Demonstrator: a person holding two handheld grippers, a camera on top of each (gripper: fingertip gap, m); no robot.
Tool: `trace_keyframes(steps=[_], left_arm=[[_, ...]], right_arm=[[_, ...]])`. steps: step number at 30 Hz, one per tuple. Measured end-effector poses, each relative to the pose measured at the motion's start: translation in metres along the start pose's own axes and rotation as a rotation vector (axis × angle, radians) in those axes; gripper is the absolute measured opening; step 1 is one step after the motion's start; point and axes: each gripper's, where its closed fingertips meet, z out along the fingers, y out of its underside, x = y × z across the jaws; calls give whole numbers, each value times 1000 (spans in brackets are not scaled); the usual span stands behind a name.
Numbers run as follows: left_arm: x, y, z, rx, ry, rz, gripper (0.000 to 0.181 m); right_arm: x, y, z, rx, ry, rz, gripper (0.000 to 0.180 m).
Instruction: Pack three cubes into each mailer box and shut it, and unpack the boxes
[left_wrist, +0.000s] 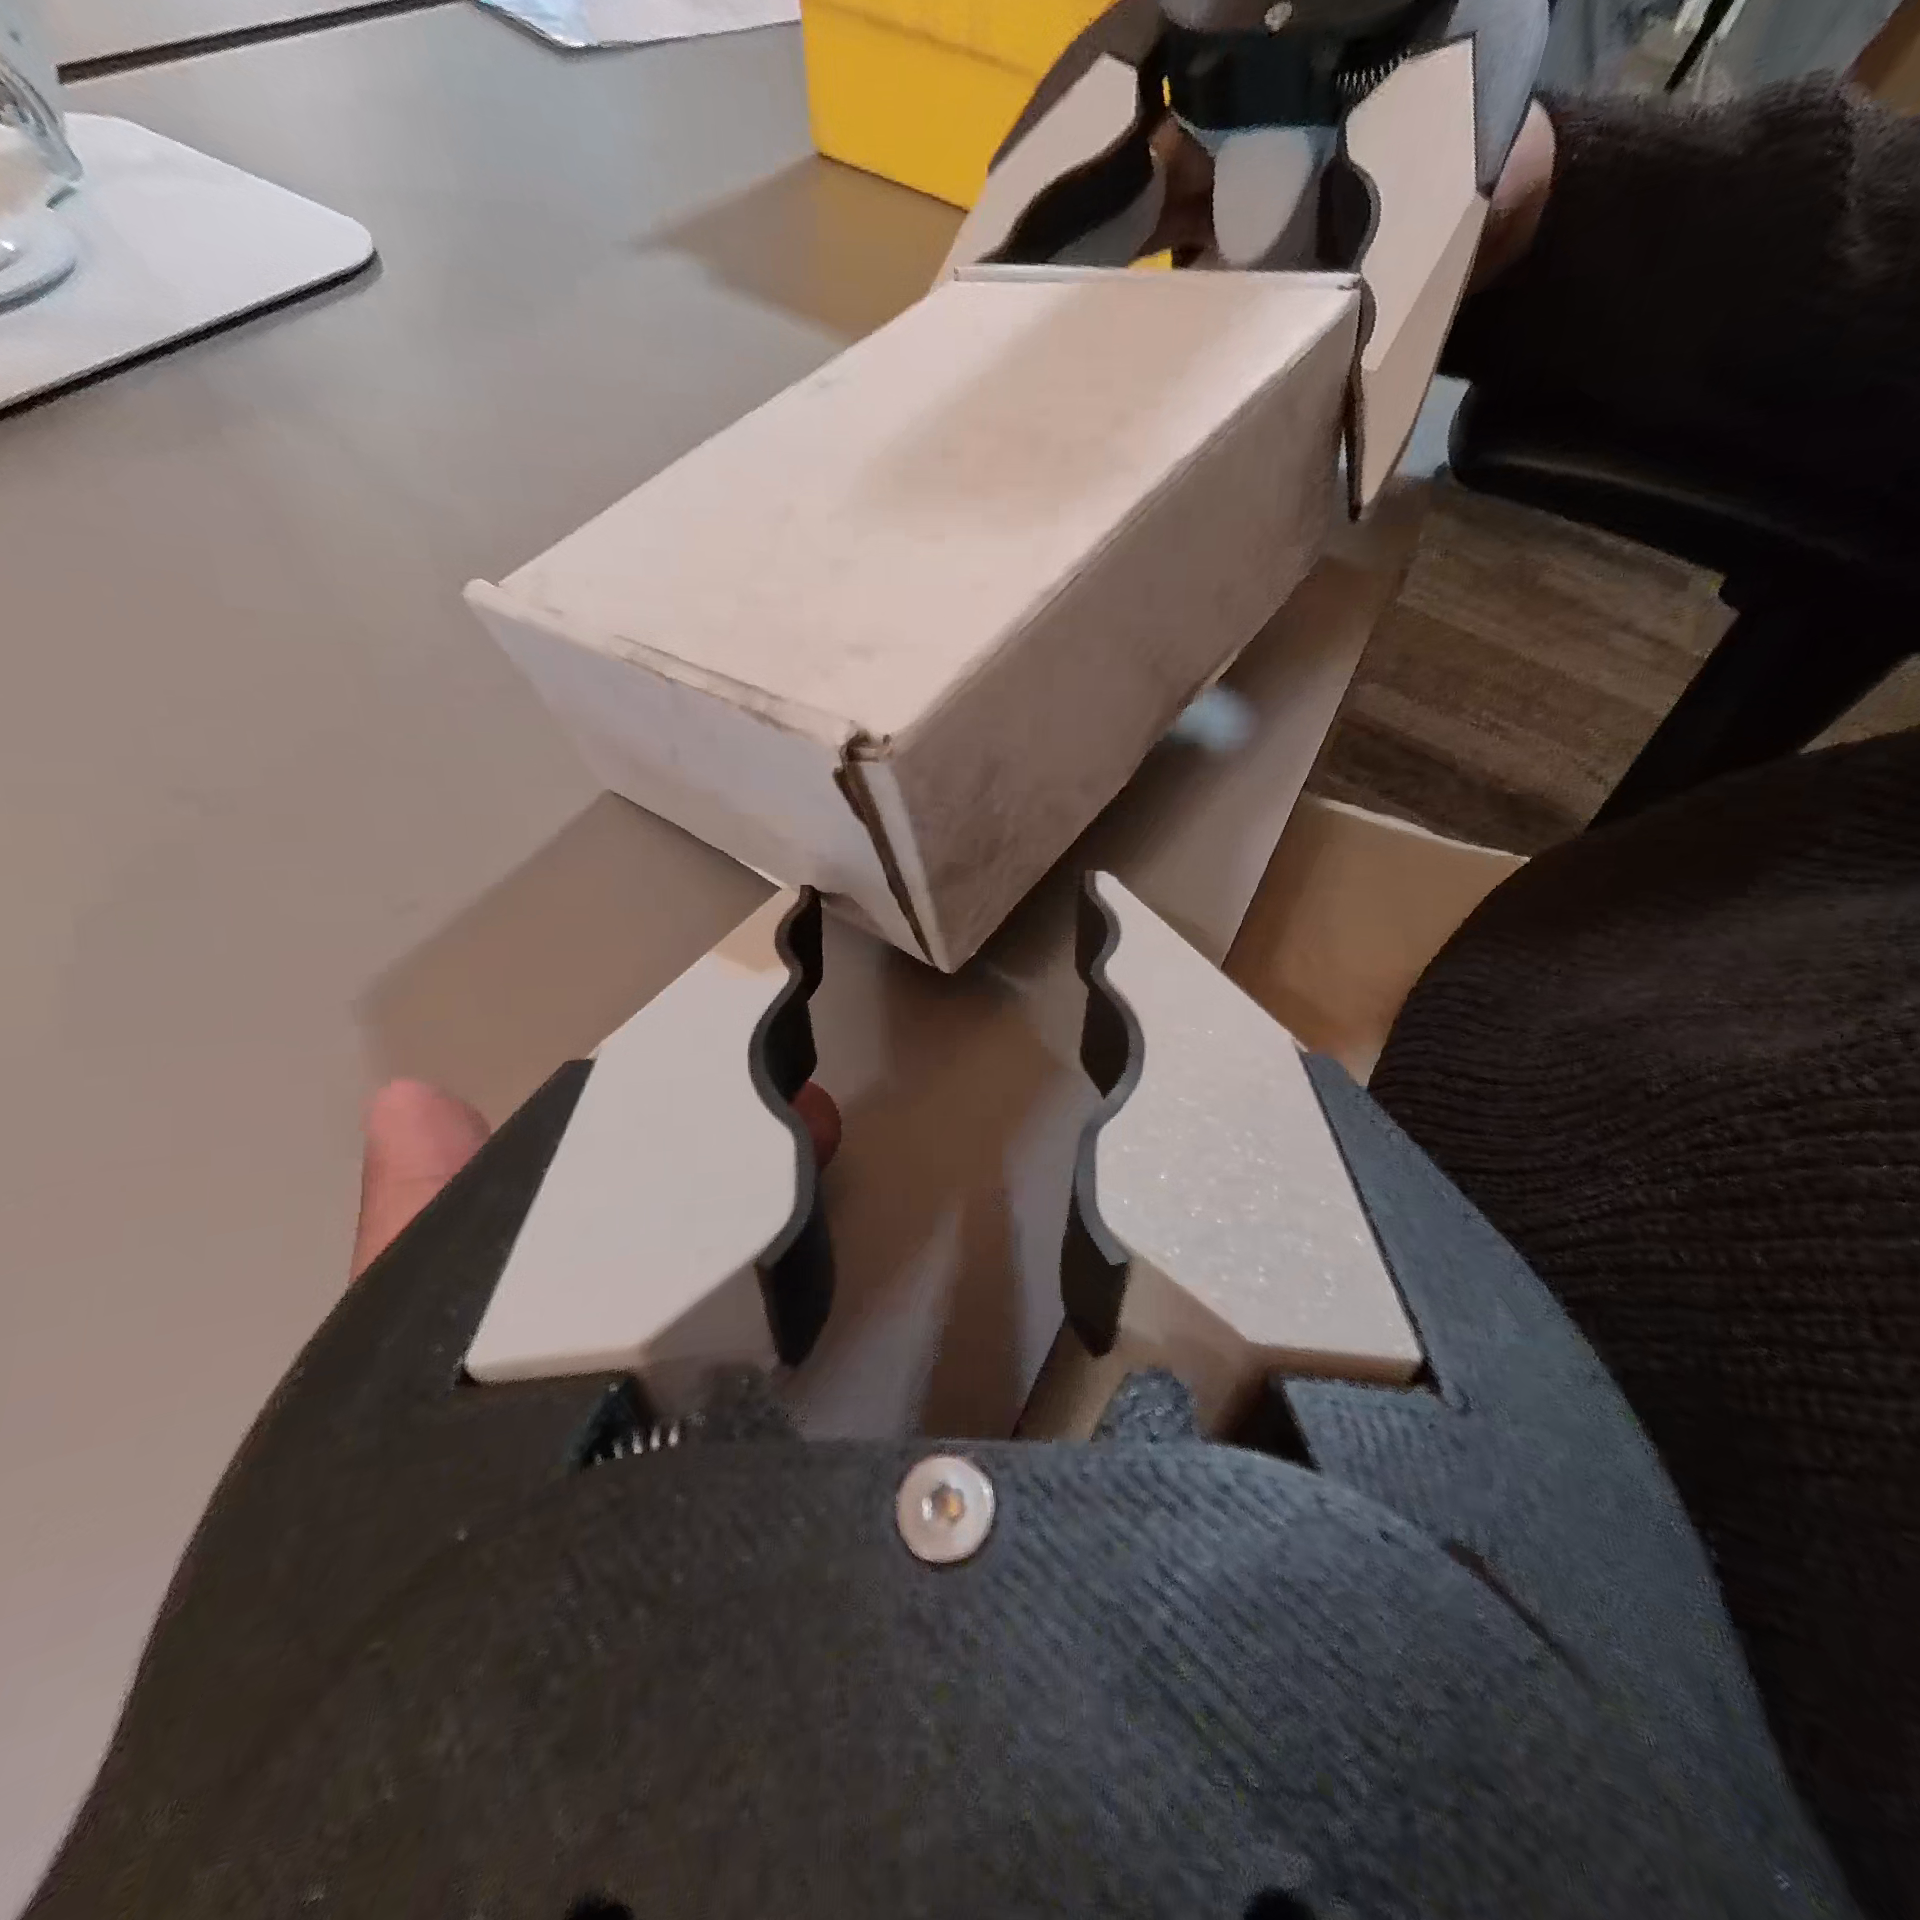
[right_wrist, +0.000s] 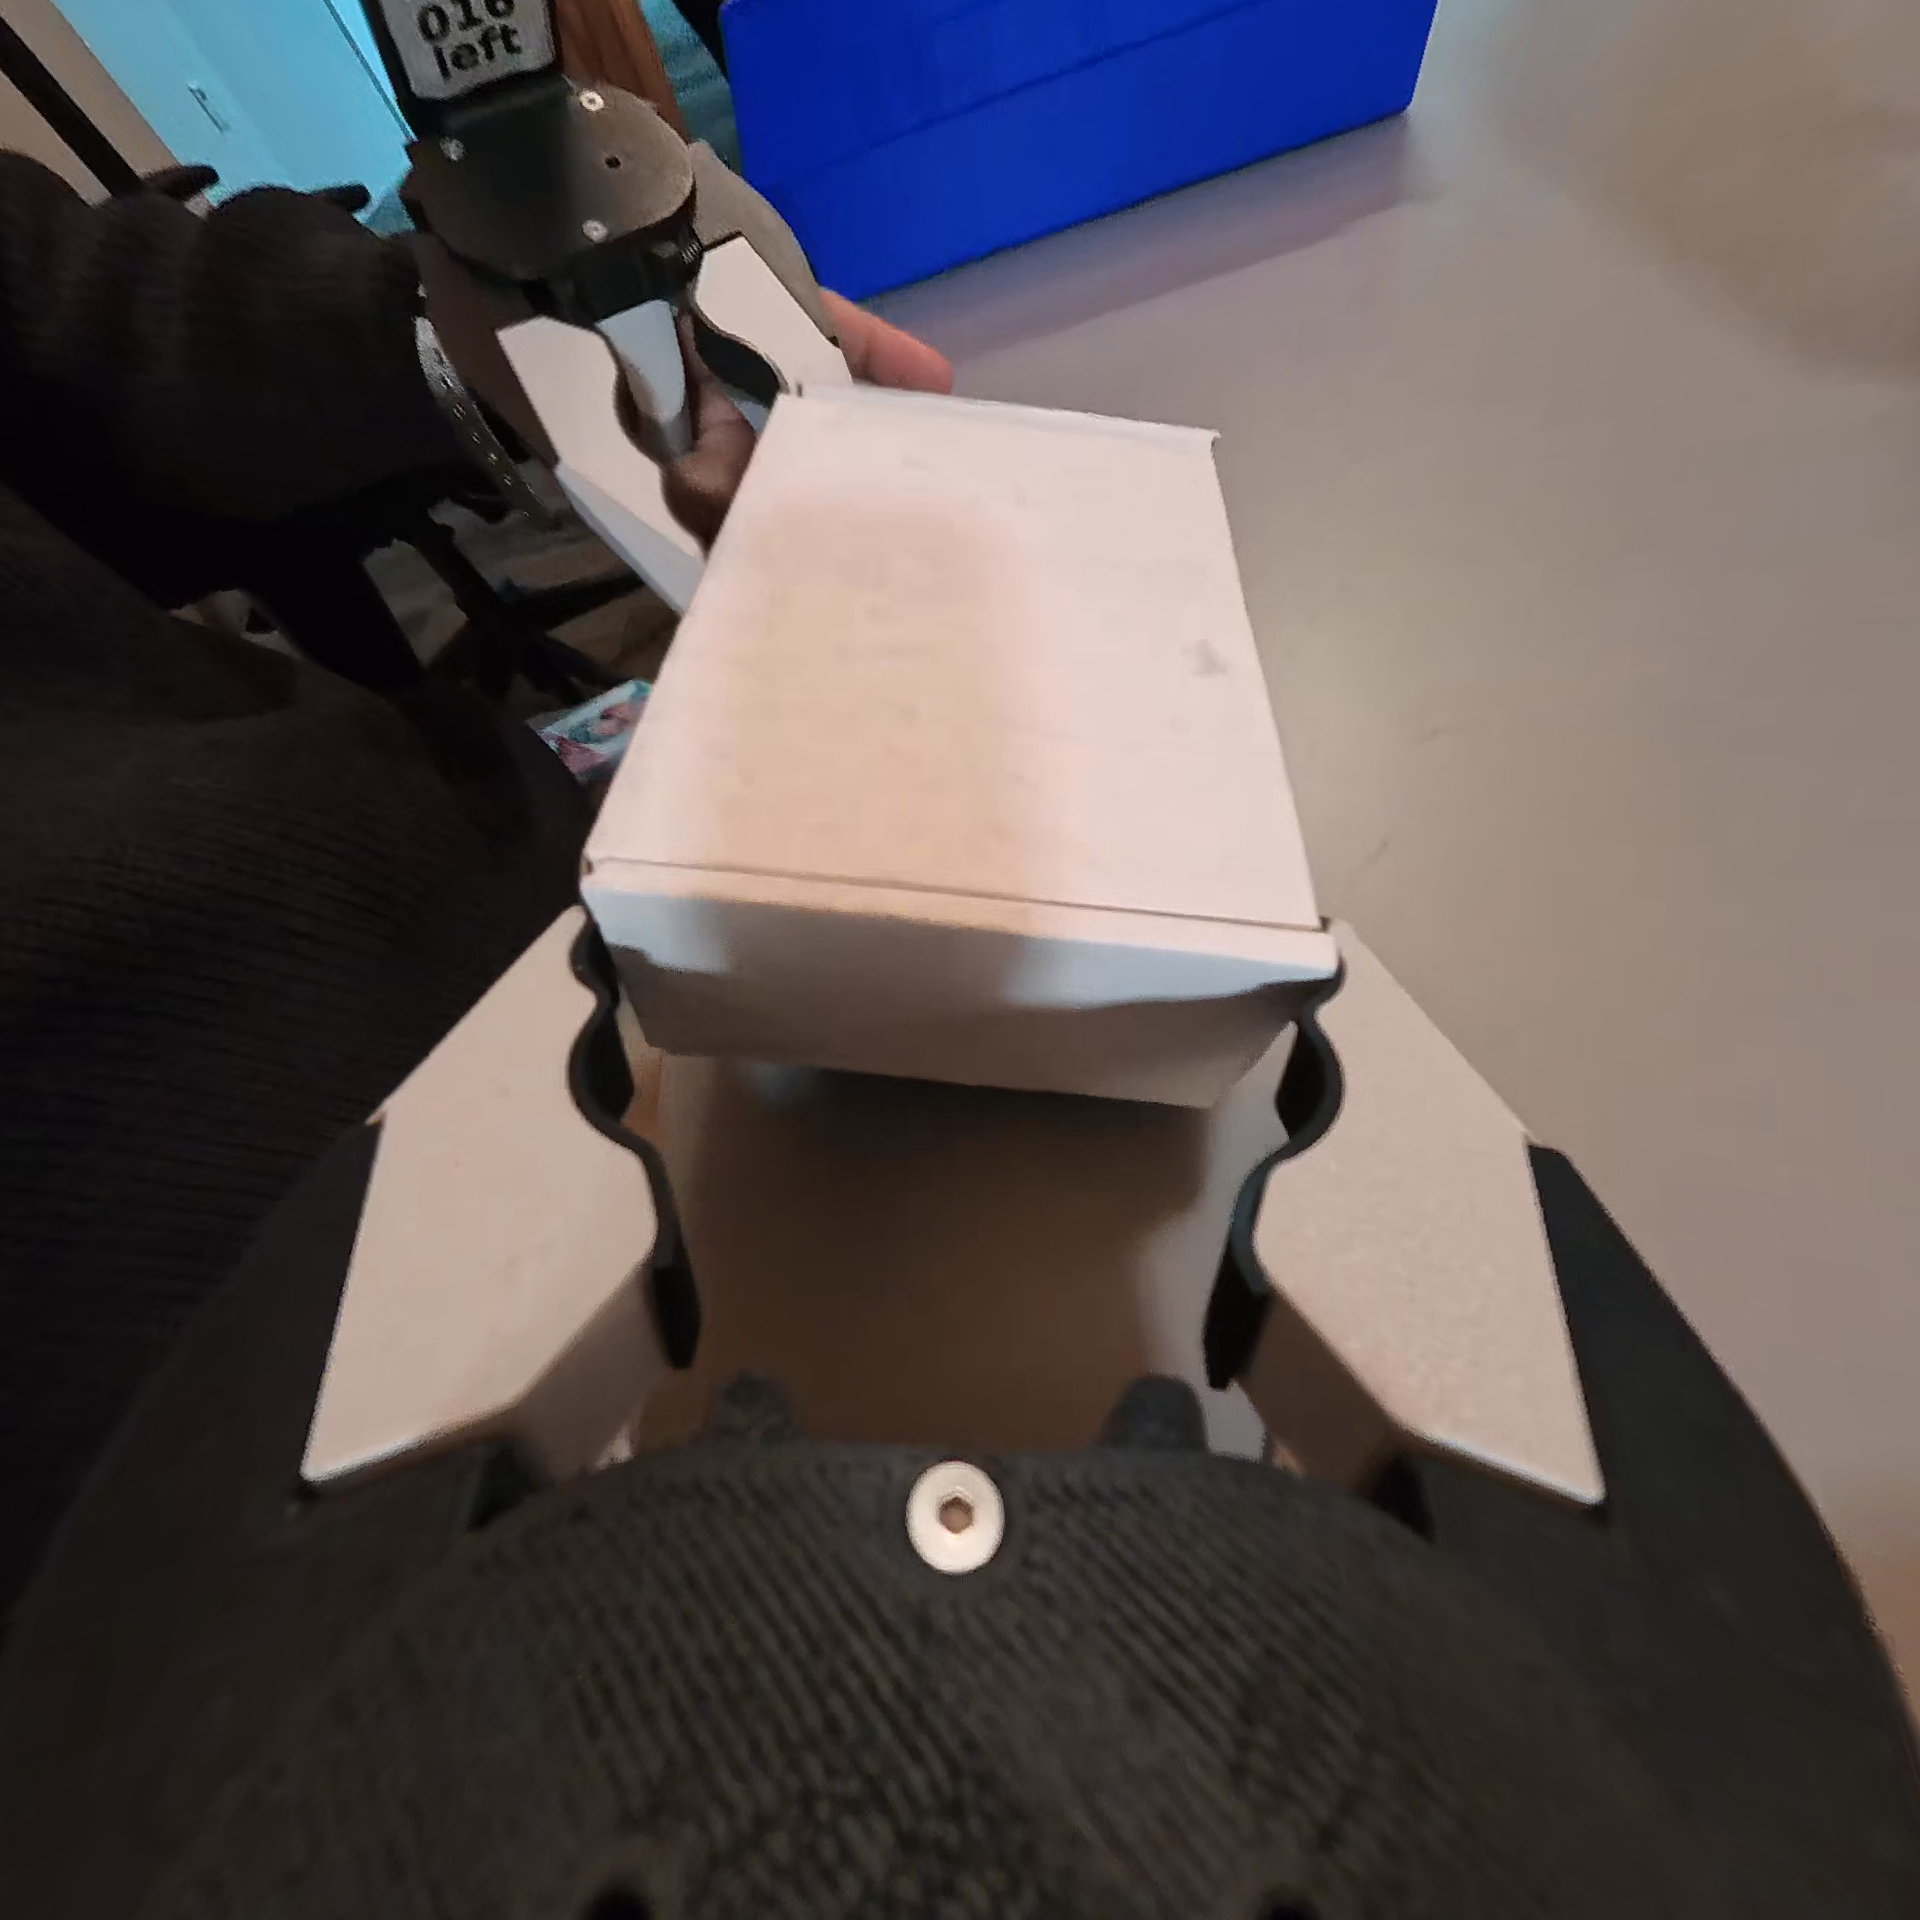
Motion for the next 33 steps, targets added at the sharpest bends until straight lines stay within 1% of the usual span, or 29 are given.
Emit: trace_keyframes(steps=[4, 10, 13, 14, 18, 22, 23, 25, 27, 29, 32, 33], left_arm=[[3, 4, 4, -30, -21, 58, 56], [5, 5, 5, -30, -18, 65, 56], [4, 4, 4, -27, -22, 59, 59], [3, 4, 4, -24, -25, 55, 63], [-1, 3, 5, -25, -49, 44, 93], [0, -1, 9, -77, -8, 73, 106], [-3, -7, 10, -80, -8, 105, 109], [-21, -19, 13, -90, -72, 236, 120], [-36, -23, 21, -120, -80, 340, 127], [-39, -24, 32, -121, -18, 400, 139], [-22, -16, 49, -151, 114, 411, 147], [-20, -14, 53, -163, 114, 432, 150]], right_arm=[[3, 7, 2, -39, 25, -6, 129], [11, 14, 2, -81, 82, -25, 126], [13, 14, 0, -78, 86, -11, 127], [13, 14, -1, -76, 89, -8, 127], [11, 10, -3, -55, 82, 9, 126], [10, 9, -2, -62, 100, -4, 126], [10, 7, -2, -58, 105, -5, 126], [10, 3, -3, -40, 119, -3, 126], [9, -2, -6, -17, 135, 0, 126], [6, -4, -8, 2, 153, 3, 126], [0, -3, -9, 20, 169, 15, 126], [-3, -2, -9, 24, 169, 20, 124]])
